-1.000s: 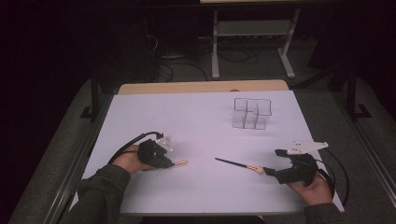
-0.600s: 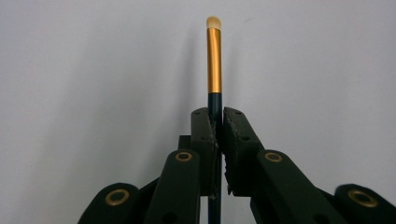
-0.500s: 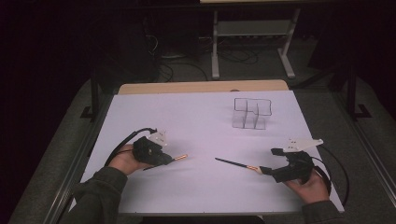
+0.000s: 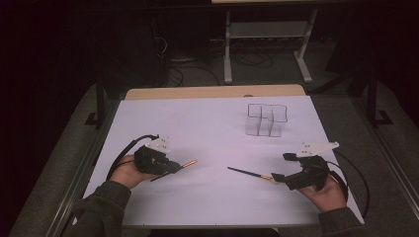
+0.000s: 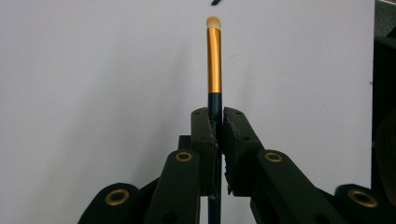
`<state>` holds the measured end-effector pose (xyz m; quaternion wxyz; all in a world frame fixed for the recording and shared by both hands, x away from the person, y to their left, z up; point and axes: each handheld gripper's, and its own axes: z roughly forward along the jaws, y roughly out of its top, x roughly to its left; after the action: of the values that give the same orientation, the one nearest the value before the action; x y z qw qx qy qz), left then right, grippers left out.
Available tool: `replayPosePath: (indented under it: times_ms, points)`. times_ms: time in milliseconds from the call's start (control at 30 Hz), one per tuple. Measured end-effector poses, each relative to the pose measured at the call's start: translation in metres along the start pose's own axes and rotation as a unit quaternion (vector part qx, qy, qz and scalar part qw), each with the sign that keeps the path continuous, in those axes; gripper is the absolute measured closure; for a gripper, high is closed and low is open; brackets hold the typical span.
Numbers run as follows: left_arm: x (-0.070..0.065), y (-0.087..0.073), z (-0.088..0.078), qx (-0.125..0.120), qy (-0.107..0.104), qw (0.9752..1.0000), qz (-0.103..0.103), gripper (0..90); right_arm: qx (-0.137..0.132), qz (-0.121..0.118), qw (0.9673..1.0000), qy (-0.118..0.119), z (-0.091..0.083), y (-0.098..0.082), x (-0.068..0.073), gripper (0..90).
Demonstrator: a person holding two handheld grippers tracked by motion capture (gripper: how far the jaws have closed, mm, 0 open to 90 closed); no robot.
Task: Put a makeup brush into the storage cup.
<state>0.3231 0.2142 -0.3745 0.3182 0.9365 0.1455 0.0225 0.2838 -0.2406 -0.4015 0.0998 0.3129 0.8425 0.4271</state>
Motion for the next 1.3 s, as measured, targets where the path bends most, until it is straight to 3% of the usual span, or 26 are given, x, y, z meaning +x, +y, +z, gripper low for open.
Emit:
replayPosePath:
  times_ms: [433, 700, 1300]
  points:
    - [-0.014, 0.003, -0.011, -0.044, 0.005, 0.999, -0.007, 83.4, 0.004, -0.017, 0.9996, 0.021, 0.001, 0.024, 0.006, 14.8]
    - [-0.019, 0.004, -0.015, -0.057, 0.006, 0.9983, -0.008, 83.4, 0.007, -0.03, 0.9988, 0.038, 0.006, 0.039, 0.011, 15.0]
    - [-0.03, 0.014, -0.016, -0.094, 0.0, 0.9956, -0.001, 83.4, 0.003, -0.06, 0.9944, 0.087, 0.022, 0.072, 0.028, 16.6]
